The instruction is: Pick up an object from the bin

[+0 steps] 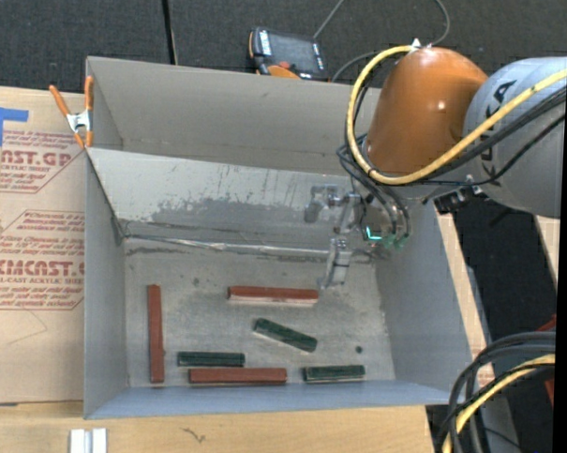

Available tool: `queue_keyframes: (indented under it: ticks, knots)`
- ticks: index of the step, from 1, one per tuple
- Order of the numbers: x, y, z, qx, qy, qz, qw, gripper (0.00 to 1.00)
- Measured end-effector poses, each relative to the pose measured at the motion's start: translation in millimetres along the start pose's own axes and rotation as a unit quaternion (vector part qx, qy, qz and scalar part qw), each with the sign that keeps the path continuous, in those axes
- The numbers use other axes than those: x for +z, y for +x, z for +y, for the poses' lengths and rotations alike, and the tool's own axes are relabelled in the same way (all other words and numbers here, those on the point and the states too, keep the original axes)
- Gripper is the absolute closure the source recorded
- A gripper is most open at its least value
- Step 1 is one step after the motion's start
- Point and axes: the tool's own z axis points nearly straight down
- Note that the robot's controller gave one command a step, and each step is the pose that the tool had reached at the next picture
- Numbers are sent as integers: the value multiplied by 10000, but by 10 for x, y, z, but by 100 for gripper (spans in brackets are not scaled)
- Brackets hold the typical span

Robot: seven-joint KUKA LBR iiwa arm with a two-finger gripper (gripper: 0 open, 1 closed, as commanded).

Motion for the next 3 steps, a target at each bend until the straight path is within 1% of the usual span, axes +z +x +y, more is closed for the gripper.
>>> queue_keyframes:
  ticks: [1, 2, 3]
  knots:
    - [1610, 67, 464, 812, -6, 4, 9967, 0]
    - [1269, 308, 424, 1740, -9, -31, 9847, 0]
    - [1279, 369, 374, 2413, -8, -23, 9704, 0]
